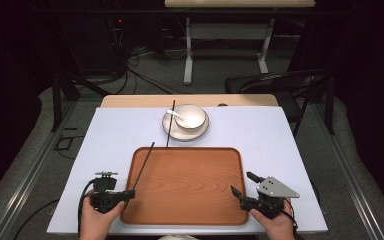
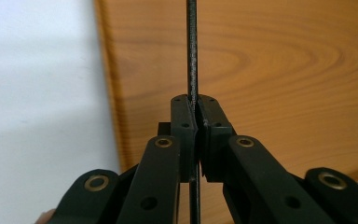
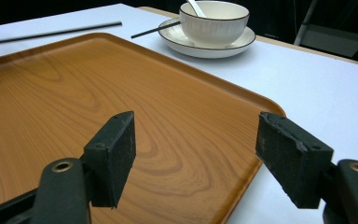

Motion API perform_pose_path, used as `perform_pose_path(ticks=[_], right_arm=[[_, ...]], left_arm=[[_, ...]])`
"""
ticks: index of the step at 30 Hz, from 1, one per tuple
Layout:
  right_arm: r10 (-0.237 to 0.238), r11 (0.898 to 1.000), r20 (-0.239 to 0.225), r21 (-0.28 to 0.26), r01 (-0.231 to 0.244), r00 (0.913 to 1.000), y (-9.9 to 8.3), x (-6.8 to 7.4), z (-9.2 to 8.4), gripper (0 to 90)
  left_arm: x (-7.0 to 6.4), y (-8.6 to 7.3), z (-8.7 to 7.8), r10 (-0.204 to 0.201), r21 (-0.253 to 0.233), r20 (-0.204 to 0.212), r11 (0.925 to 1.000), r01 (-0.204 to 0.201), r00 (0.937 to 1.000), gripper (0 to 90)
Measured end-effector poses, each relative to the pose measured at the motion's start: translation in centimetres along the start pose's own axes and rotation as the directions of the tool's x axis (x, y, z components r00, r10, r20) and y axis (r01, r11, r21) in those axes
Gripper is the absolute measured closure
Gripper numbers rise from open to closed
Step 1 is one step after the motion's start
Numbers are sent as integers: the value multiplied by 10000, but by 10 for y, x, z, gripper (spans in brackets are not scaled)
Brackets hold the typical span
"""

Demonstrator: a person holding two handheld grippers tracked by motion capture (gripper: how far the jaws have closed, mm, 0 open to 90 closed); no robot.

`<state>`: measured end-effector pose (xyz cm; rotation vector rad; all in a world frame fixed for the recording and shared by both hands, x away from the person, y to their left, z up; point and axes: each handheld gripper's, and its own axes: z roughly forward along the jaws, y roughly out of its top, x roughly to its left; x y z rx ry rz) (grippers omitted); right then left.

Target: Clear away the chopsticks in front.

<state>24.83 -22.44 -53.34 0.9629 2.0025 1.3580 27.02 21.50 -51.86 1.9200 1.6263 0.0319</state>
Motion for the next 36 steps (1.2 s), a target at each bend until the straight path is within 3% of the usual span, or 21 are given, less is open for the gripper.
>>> perform_pose_path(ticks=[7, 36], right_arm=[[21, 10000, 6, 8, -21, 10000, 0, 0, 0, 286], [27, 10000, -21, 38, -27, 10000, 0, 0, 0, 285]], left_arm=[[-14, 1, 12, 480, 407, -366, 9981, -465, 9982, 863], [-17, 0, 24, 540, 766, -664, 9959, -489, 9963, 854]])
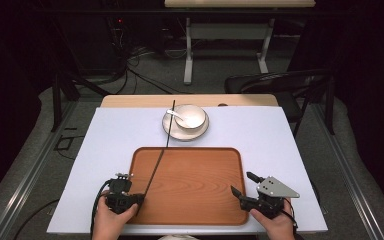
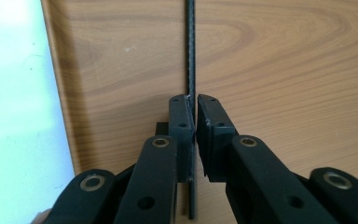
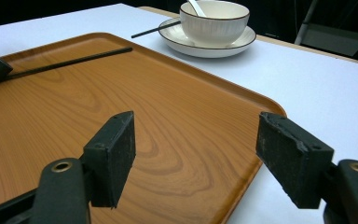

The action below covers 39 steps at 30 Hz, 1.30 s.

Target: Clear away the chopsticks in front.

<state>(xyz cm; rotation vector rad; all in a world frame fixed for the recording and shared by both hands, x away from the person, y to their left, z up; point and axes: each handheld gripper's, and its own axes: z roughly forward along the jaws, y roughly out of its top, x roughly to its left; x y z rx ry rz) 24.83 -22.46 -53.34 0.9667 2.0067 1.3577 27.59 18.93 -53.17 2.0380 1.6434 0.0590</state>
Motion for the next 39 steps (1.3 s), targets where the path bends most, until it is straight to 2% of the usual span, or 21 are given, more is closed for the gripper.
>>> perform_pose_path(ticks=[9, 13, 16, 22, 26, 31, 33, 39], right_arm=[[12, 10000, 0, 6, -12, 10000, 0, 0, 0, 285], [12, 10000, 6, 0, -12, 10000, 0, 0, 0, 285], [16, 10000, 7, -5, -16, 10000, 0, 0, 0, 285], [41, 10000, 30, 8, -41, 10000, 0, 0, 0, 285], [39, 10000, 43, 19, -39, 10000, 0, 0, 1, 284], [33, 10000, 47, 27, -33, 10000, 0, 0, 1, 285], [29, 10000, 44, 40, -29, 10000, 0, 0, 0, 285], [52, 10000, 9, 38, -52, 10000, 0, -1, 1, 284]], left_arm=[[-1, 0, -1, 48, -4, 7, 10000, -48, 10000, 856], [-1, 3, -6, 144, -55, 26, 9999, -144, 9999, 822], [0, 12, -15, 237, -433, -43, 9988, -239, 9997, 770], [2, 37, -27, 512, -929, -111, 9943, -520, 9986, 620], [3, 54, -31, 514, -1245, -230, 9908, -539, 9984, 516], [7, 86, -35, 628, -1390, -515, 9879, -695, 9967, 468], [9, 97, -36, 583, -1483, -488, 9868, -650, 9971, 456], [10, 123, -37, 619, -1529, -715, 9856, -723, 9955, 448]])
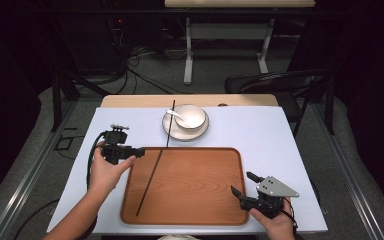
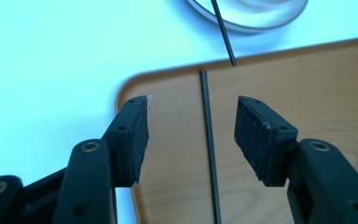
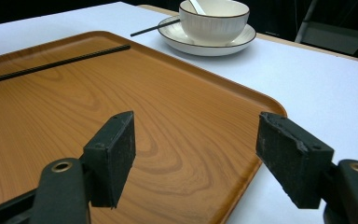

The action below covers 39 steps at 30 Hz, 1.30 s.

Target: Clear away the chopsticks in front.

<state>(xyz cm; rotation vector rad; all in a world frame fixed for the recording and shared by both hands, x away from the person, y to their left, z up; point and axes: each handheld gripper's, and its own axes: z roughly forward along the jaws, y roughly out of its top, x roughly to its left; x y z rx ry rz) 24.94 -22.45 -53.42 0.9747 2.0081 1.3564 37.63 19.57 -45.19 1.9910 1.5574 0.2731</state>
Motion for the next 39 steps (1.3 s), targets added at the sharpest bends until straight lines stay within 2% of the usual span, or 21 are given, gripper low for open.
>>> perform_pose_path(ticks=[8, 14, 25, 32, 39], right_arm=[[-19, 10000, 26, 21, 19, 10000, 0, 0, -1, 284], [-24, 10000, 28, 4, 24, 10000, 0, -1, -1, 284], [-25, 10000, 20, -32, 25, 10000, 0, -1, -1, 283], [4, 10000, 4, -31, -4, 10000, 0, -1, -1, 283], [15, 10000, -24, -79, -15, 10000, 0, -2, -2, 283]], left_arm=[[5, 24, 8, -85, -128, -261, 9999, 81, 9996, 441], [3, 36, 20, -93, 85, -336, 9999, 96, 9994, 426], [-17, 56, 61, -97, 636, -290, 9979, 115, 9995, 419], [-32, 63, 80, -201, 830, 127, 9964, 190, 9997, 431], [-44, 65, 98, 46, 1105, 73, 9939, -54, 10000, 512]])
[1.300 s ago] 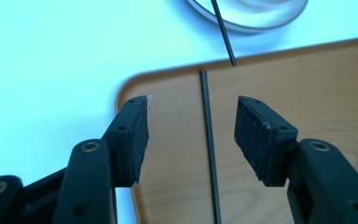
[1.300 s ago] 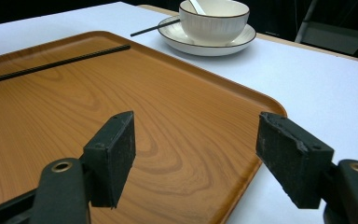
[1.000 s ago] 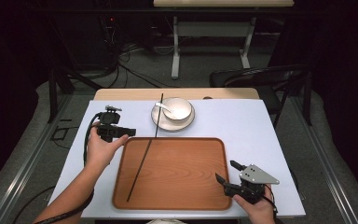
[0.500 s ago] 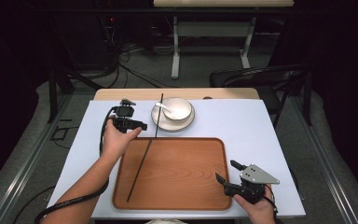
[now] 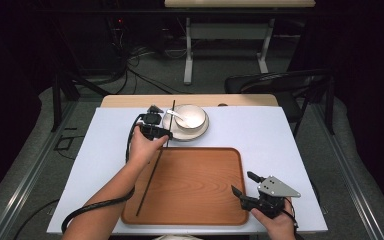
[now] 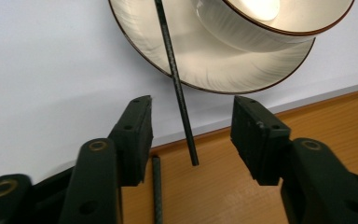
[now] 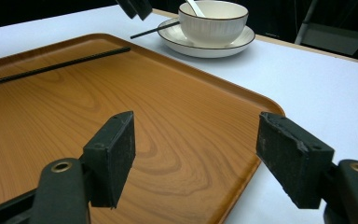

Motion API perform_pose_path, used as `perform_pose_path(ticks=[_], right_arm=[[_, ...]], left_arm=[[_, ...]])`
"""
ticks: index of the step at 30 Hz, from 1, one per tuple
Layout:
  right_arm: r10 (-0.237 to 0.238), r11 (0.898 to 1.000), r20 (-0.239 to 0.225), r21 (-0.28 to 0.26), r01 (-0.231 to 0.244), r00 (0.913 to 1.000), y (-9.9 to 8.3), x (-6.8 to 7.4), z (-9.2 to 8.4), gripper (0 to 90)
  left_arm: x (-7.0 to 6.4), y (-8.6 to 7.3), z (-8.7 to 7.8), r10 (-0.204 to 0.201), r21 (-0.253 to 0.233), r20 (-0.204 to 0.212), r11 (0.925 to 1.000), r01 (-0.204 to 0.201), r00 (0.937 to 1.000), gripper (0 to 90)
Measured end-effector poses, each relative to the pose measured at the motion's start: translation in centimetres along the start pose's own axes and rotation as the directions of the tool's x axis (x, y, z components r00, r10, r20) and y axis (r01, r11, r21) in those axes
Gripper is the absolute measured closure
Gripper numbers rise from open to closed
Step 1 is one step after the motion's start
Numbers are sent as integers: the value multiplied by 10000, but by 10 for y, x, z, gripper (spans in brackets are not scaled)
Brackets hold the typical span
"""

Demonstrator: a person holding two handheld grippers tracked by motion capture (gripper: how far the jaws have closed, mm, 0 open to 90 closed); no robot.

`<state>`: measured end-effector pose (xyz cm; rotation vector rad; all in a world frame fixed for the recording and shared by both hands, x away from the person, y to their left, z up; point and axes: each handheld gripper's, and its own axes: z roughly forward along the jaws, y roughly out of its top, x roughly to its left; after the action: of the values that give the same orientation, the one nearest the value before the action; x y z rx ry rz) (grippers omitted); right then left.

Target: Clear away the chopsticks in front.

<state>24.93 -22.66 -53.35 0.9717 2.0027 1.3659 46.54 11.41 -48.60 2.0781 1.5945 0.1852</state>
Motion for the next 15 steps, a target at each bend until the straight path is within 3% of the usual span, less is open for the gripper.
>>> perform_pose_path(ticks=[15], right_arm=[[40, 10000, -26, -2, -40, 10000, 0, 0, 0, 283]], left_arm=[[6, 1, 28, -609, 455, -61, 9971, 611, 9981, 684]])
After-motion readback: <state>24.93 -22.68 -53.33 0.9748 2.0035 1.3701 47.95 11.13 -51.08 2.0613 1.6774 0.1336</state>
